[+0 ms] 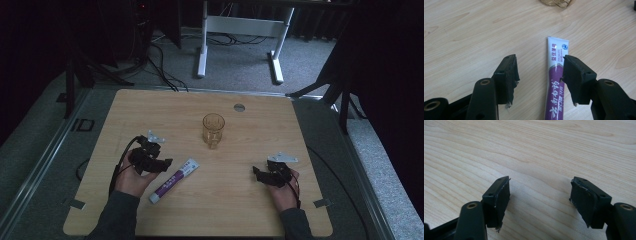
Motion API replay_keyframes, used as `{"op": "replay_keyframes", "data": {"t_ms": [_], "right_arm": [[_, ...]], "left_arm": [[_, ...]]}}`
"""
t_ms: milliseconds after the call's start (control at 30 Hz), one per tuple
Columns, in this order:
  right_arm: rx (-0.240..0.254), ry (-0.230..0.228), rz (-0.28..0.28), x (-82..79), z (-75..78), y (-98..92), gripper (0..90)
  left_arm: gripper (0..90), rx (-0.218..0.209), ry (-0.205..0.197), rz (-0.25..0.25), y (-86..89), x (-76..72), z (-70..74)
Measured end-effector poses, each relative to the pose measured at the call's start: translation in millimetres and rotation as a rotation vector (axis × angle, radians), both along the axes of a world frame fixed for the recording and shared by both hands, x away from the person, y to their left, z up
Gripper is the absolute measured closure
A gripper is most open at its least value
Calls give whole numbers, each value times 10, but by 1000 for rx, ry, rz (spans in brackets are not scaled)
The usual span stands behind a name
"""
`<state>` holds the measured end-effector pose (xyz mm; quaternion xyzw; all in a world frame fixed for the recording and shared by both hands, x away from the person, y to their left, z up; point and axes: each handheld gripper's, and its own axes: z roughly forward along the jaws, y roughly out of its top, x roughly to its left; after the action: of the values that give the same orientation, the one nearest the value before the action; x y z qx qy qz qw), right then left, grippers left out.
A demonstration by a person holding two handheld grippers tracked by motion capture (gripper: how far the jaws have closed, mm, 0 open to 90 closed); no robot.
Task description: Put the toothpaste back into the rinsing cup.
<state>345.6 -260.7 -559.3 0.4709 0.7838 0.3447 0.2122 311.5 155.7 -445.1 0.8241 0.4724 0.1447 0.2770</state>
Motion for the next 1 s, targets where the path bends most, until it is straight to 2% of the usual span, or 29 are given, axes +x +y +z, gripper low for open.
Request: {"op": "replay_keyframes", "data": {"t_ms": [567,833,1000], "right_arm": [[0,1,0,0,0,0,315],[0,0,0,0,0,0,315],[0,0,0,0,0,0,314]], "left_arm": [[475,63,46,-7,-70,12,-16],[472,67,57,-10,-100,23,-24],[489,85,73,-22,-118,33,-41]]}}
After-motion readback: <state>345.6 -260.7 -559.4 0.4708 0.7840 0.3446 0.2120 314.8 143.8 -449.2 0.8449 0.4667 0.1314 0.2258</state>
